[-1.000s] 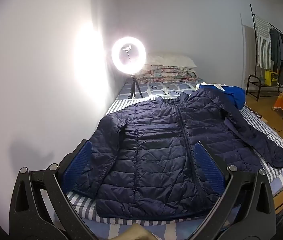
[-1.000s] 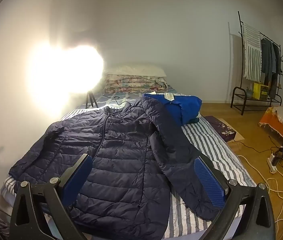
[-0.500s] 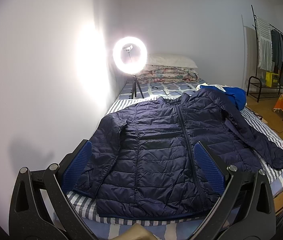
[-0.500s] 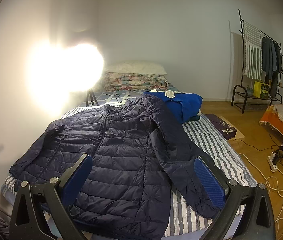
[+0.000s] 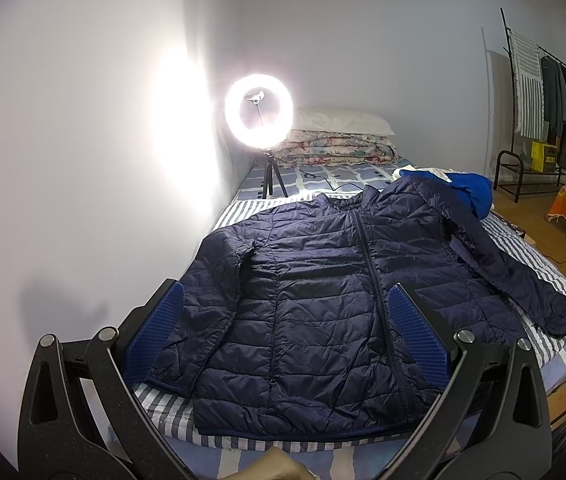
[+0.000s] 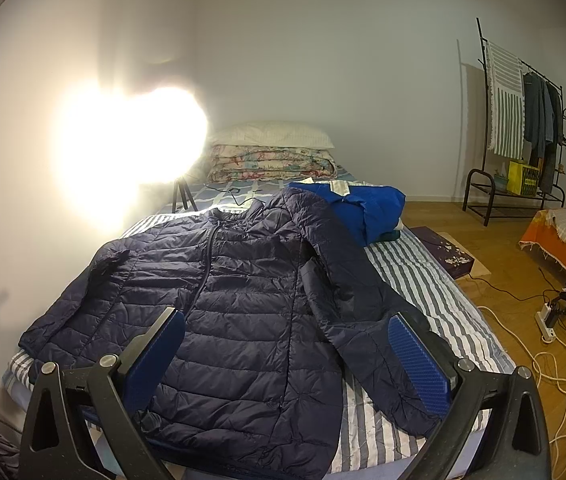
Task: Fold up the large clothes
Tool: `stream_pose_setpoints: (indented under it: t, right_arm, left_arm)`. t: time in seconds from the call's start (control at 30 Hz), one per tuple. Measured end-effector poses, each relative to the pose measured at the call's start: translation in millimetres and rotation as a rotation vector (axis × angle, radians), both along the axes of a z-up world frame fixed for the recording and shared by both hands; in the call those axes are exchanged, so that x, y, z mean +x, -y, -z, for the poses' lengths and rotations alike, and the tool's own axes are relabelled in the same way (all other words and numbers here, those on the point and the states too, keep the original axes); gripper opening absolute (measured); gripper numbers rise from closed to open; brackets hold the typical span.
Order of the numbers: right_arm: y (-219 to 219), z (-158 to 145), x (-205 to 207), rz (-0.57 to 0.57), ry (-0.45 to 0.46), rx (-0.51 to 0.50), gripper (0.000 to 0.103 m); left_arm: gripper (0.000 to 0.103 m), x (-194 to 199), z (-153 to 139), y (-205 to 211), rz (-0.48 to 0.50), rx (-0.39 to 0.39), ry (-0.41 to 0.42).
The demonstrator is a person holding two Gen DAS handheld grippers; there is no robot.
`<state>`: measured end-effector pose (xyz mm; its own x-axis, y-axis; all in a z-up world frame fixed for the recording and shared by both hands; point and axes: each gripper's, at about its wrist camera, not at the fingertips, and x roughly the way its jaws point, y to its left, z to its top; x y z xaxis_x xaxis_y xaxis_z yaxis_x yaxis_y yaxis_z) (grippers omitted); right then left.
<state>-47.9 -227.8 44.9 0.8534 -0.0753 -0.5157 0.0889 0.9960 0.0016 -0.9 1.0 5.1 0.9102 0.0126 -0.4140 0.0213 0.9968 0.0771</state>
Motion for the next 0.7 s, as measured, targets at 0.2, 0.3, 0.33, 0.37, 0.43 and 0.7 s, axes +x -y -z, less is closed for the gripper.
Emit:
stream_pose_setpoints:
  t: [0.2, 0.3, 0.33, 0.37, 0.43, 0.7]
  right_arm:
    - [0.2, -0.7, -0.1, 0.001, 0.0, 0.001, 0.103]
    - [-0.5, -0.7, 0.7, 0.001, 0.001, 0.005, 0.103]
    - [-0.7, -0.7, 1.0, 0.002, 0.001, 0.006, 0.103]
    - [-1.2, -0.9, 1.3, 0.002, 0.001, 0.007, 0.103]
    - [-0.9, -0.7, 0.8, 0.0, 0.001, 0.005, 0.103]
    - [-1.3, -0.2, 0.9, 0.001, 0.002, 0.005, 0.103]
  left_arm:
    - [0.103, -0.2, -0.3, 0.4, -0.003, 0.002, 0.003]
    - [0.103, -1.1, 0.8, 0.7, -0.007, 0.002, 0.004]
    - [0.103, -0.8, 0.6, 0.7, -0.008, 0.001, 0.004]
    - [0.103, -1.2, 0.8, 0.8, -0.006, 0.002, 0.005]
    - [0.103, -1.2, 0.8, 0.9, -0.006, 0.003, 0.005]
    - [0.103, -0.8, 0.4, 0.3, -0.007, 0.002, 0.005]
